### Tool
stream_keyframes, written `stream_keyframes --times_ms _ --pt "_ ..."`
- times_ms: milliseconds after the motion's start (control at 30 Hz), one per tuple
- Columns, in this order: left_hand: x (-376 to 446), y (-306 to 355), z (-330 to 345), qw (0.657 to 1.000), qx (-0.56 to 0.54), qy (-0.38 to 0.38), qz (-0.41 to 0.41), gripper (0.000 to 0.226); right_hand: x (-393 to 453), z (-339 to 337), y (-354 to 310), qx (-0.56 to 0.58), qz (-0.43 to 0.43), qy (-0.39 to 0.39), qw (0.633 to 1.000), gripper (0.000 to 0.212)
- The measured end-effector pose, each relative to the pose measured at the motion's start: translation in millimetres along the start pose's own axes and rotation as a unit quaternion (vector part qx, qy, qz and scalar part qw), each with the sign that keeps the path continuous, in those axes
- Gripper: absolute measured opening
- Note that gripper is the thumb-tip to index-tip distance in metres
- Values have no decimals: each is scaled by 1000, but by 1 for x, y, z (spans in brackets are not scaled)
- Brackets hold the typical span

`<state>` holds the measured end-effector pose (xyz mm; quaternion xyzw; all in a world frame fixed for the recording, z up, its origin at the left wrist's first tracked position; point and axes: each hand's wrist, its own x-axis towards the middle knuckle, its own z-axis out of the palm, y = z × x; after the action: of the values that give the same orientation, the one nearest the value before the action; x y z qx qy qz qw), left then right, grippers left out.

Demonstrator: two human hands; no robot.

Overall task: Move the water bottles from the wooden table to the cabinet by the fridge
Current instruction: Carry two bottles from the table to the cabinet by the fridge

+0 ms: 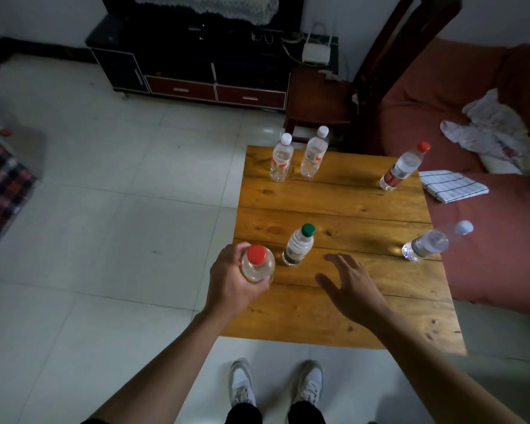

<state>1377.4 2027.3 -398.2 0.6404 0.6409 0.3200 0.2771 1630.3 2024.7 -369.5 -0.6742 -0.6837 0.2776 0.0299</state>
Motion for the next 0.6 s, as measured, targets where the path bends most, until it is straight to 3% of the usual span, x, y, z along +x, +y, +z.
stream_keyframes --times_ms 300,600 --pt "8 60 -58 998 -44 26 42 69 -23 -43 -33 22 16 39 999 63" --pt "12 77 -54 999 4 27 17 72 6 -39 -11 125 29 35 991 70"
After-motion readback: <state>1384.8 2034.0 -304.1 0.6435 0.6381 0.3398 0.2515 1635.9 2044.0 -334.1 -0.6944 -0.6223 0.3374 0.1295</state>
